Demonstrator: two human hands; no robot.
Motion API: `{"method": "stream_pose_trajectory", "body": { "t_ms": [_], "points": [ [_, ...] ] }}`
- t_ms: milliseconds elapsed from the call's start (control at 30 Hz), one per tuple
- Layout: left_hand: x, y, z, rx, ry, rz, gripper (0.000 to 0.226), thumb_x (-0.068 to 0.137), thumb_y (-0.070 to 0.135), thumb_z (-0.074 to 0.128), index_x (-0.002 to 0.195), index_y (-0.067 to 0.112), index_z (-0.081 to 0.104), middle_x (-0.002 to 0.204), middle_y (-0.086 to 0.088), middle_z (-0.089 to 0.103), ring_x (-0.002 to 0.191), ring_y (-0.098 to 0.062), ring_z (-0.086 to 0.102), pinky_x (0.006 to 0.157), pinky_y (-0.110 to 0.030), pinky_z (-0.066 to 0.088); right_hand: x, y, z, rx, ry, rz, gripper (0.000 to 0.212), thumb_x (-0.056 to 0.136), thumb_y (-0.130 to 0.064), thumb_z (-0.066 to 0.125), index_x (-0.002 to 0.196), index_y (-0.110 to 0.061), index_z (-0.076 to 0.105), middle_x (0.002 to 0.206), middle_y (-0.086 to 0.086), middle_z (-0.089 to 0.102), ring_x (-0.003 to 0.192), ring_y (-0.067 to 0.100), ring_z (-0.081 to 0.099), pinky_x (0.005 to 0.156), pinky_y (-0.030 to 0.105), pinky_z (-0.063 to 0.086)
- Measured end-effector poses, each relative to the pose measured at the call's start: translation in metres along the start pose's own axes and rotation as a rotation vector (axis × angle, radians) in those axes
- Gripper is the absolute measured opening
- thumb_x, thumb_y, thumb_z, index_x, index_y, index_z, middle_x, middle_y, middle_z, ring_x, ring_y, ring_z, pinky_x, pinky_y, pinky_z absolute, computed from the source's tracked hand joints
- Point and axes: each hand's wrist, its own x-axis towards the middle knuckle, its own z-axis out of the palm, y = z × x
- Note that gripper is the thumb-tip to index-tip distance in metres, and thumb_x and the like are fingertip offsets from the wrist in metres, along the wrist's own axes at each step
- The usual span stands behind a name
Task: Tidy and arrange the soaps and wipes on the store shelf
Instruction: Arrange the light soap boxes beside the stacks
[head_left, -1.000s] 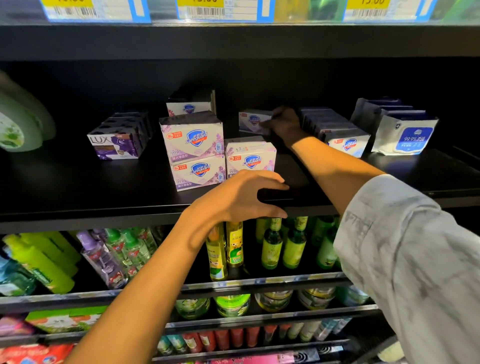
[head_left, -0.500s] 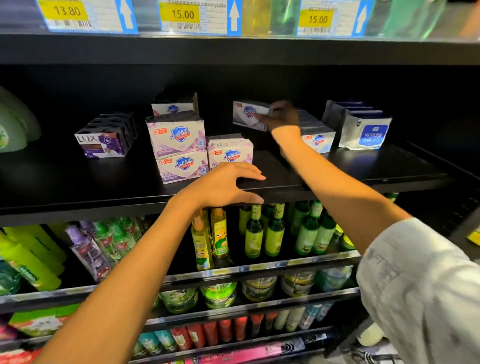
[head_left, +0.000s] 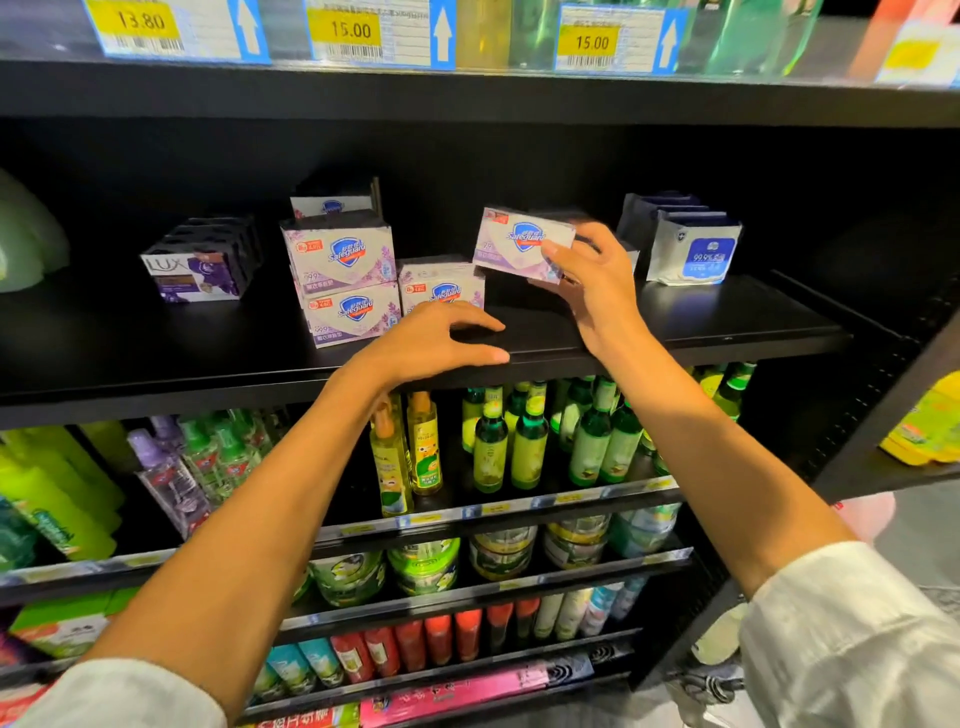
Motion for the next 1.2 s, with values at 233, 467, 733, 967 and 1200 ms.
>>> {"method": "stream_pose_trajectory", "body": {
  "t_ms": [233, 467, 733, 967, 1200],
  "points": [
    [-0.004, 0.004, -0.007, -0.292, 0.193, -0.075, 0.031, 0.090, 0.045, 0.077, 0.115, 0.027, 0.075, 0.114, 0.010, 0.076, 0.113, -0.007, 0.067, 0.108, -0.037, 0.049, -0.021, -0.006, -0.009, 0.079, -0.132, 0.085, 0.032, 0.092, 0.001, 0.070, 0.117, -0.013, 0.057, 0.106, 0.008, 0.078, 0.110, 0.029, 0.073, 0.073, 0.030, 0.061],
    [-0.011, 0.002, -0.014, -0.755, 0.230, -0.055, 0.062, 0.086, 0.014, 0.081, 0.142, 0.021, 0.054, 0.123, -0.011, 0.074, 0.119, -0.024, 0.070, 0.100, -0.047, 0.058, -0.021, -0.007, -0.007, -0.022, -0.241, 0.134, 0.028, 0.093, 0.001, 0.070, 0.116, -0.013, 0.060, 0.112, 0.016, 0.077, 0.110, 0.033, 0.073, 0.073, 0.032, 0.062],
    [-0.015, 0.003, -0.014, -0.759, 0.265, -0.012, 0.049, 0.092, 0.008, 0.075, 0.137, 0.022, 0.063, 0.124, -0.007, 0.074, 0.123, -0.020, 0.068, 0.092, -0.045, 0.062, -0.019, -0.002, -0.007, -0.113, -0.335, 0.129, 0.055, 0.091, -0.002, 0.076, 0.140, -0.013, 0.053, 0.129, 0.026, 0.066, 0.124, 0.034, 0.067, 0.093, 0.051, 0.061],
    [-0.013, 0.005, -0.012, -0.811, 0.290, -0.068, 0.045, 0.098, 0.011, 0.070, 0.141, 0.016, 0.059, 0.124, -0.006, 0.074, 0.117, -0.015, 0.071, 0.084, -0.035, 0.062, -0.022, -0.004, -0.008, -0.137, -0.456, 0.088, 0.080, 0.086, 0.010, 0.075, 0.153, -0.023, 0.044, 0.145, 0.013, 0.056, 0.133, 0.030, 0.060, 0.100, 0.056, 0.056],
    [-0.011, 0.003, -0.011, -0.812, 0.246, -0.032, 0.057, 0.095, 0.011, 0.074, 0.147, 0.022, 0.053, 0.128, -0.001, 0.072, 0.122, -0.014, 0.067, 0.091, -0.040, 0.062, -0.023, -0.004, -0.009, -0.079, -0.432, 0.098, 0.072, 0.083, 0.012, 0.075, 0.146, -0.009, 0.048, 0.149, 0.013, 0.052, 0.134, 0.028, 0.059, 0.096, 0.058, 0.057]
  ]
}}
